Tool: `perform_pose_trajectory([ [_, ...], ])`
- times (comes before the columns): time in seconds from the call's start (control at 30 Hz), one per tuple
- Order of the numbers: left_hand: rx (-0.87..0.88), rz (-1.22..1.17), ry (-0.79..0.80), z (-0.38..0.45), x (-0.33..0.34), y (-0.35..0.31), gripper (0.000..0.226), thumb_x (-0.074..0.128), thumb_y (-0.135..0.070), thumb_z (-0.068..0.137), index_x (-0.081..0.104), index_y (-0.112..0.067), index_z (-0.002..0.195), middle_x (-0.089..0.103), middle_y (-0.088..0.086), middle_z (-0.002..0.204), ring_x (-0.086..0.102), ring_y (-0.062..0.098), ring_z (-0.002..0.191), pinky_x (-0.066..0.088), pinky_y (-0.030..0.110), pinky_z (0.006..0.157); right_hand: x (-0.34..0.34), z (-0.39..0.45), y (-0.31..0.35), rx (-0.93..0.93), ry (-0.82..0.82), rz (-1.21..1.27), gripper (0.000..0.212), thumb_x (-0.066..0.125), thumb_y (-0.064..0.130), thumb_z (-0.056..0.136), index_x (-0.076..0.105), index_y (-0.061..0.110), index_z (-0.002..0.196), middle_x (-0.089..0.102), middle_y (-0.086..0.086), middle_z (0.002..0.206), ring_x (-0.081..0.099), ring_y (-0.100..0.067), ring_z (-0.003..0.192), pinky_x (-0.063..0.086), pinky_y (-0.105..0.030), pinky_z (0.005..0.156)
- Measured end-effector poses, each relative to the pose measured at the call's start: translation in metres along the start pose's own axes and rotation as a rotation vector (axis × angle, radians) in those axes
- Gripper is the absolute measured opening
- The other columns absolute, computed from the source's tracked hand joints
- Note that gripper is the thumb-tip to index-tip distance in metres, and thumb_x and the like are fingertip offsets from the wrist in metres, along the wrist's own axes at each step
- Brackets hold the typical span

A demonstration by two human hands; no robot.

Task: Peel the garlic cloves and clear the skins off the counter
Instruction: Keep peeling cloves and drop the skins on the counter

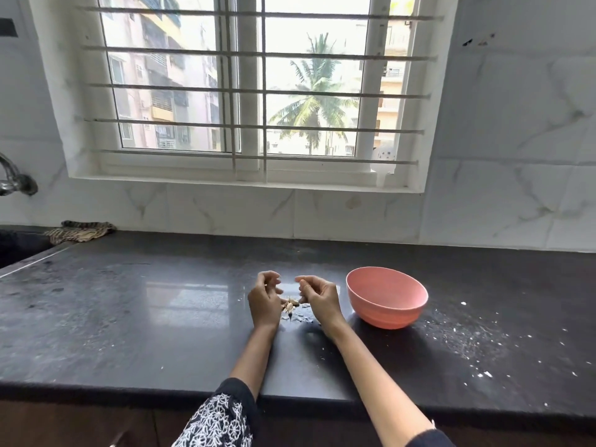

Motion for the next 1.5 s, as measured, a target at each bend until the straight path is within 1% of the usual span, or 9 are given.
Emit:
perform_pose_trajectory([
  [0.1, -0.033, -0.035, -0.061, 0.001, -0.007, 0.0, 0.01, 0.057, -0.019, 0.092, 0.055, -0.014, 0.084, 0.059, -0.003, 0.065, 0.058, 0.0, 0.05, 0.051, 0.034, 0.058, 0.007, 0.001, 0.01, -0.017, 0.01, -0.021, 0.016, 0.055, 0.001, 0.09, 0.067, 0.011, 0.088, 0.056, 0.002, 0.066, 0.052, -0.003, 0.053, 0.049, -0.022, 0.057],
  [0.27, -0.089, -0.069, -0.15, -0.005, -0.012, -0.008, 0.034, 0.049, -0.025, 0.096, 0.058, -0.009, 0.069, 0.059, 0.002, 0.06, 0.058, 0.023, 0.052, 0.052, 0.038, 0.057, -0.011, 0.005, 0.052, -0.074, 0.003, -0.076, 0.011, 0.061, -0.003, 0.084, 0.063, 0.008, 0.083, 0.063, -0.006, 0.068, 0.055, -0.005, 0.05, 0.047, -0.018, 0.051],
  [0.5, -0.313, -0.18, 0.059, -0.018, 0.039, -0.033, 0.028, 0.061, -0.012, 0.087, 0.048, -0.007, 0.111, 0.057, 0.002, 0.084, 0.058, 0.023, 0.072, 0.047, 0.019, 0.044, -0.062, 0.016, 0.082, -0.116, -0.119, -0.179, 0.016, 0.069, 0.009, 0.082, 0.059, 0.014, 0.07, 0.063, -0.006, 0.065, 0.054, -0.012, 0.05, 0.047, -0.025, 0.054],
  [0.67, -0.525, -0.148, 0.306, -0.038, 0.1, -0.042, 0.034, 0.052, -0.038, 0.092, 0.056, -0.008, 0.078, 0.06, 0.014, 0.082, 0.059, 0.025, 0.073, 0.052, 0.034, 0.076, -0.099, 0.018, 0.084, -0.088, -0.194, -0.262, 0.009, 0.061, 0.007, 0.087, 0.068, 0.006, 0.082, 0.063, -0.005, 0.067, 0.055, -0.006, 0.054, 0.048, -0.024, 0.059],
  [0.73, -0.562, -0.071, 0.369, -0.047, 0.119, -0.046, 0.041, 0.052, -0.044, 0.09, 0.059, -0.003, 0.094, 0.062, 0.021, 0.106, 0.061, 0.033, 0.099, 0.051, 0.038, 0.089, -0.113, 0.014, 0.083, -0.085, -0.198, -0.336, 0.008, 0.063, 0.007, 0.086, 0.07, 0.005, 0.085, 0.066, -0.008, 0.075, 0.056, -0.006, 0.06, 0.048, -0.024, 0.064],
  [0.97, -0.354, 0.164, 0.361, -0.071, 0.133, -0.063, 0.036, 0.034, -0.001, 0.091, 0.052, -0.001, 0.121, 0.058, 0.017, 0.121, 0.054, 0.032, 0.112, 0.043, 0.033, 0.089, -0.159, -0.004, 0.079, -0.021, -0.226, -0.436, 0.019, 0.066, -0.002, 0.076, 0.067, 0.017, 0.072, 0.064, 0.004, 0.068, 0.057, -0.009, 0.062, 0.047, -0.016, 0.059],
  [1.07, -0.188, 0.162, 0.309, -0.076, 0.128, -0.063, 0.036, 0.031, 0.001, 0.094, 0.05, -0.002, 0.125, 0.06, 0.019, 0.119, 0.056, 0.032, 0.109, 0.042, 0.031, 0.086, -0.167, -0.009, 0.077, 0.004, -0.213, -0.466, 0.029, 0.066, -0.003, 0.073, 0.066, 0.025, 0.065, 0.067, 0.001, 0.072, 0.06, -0.012, 0.071, 0.051, -0.028, 0.073],
  [1.17, -0.104, 0.151, 0.254, -0.083, 0.119, -0.064, 0.037, 0.03, 0.003, 0.094, 0.049, -0.001, 0.126, 0.06, 0.021, 0.117, 0.057, 0.032, 0.107, 0.042, 0.028, 0.082, -0.164, -0.014, 0.075, 0.06, -0.14, -0.556, 0.022, 0.062, -0.003, 0.073, 0.074, 0.015, 0.077, 0.066, 0.002, 0.078, 0.058, -0.01, 0.076, 0.046, -0.016, 0.067],
  [1.5, -0.127, 0.185, 0.233, -0.084, 0.117, -0.07, 0.039, 0.031, 0.002, 0.093, 0.052, -0.002, 0.126, 0.06, 0.02, 0.119, 0.056, 0.032, 0.11, 0.042, 0.032, 0.089, -0.14, -0.024, 0.064, 0.169, 0.209, -0.963, 0.036, 0.048, -0.008, 0.077, 0.074, 0.013, 0.091, 0.07, -0.002, 0.101, 0.059, -0.013, 0.096, 0.043, -0.018, 0.077],
])
Point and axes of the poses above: each hand's wrist, its own z-axis towards the middle knuckle, its own x-axis out of the palm, y = z × x, the point moved 8 cm from there along z, towards the middle knuckle
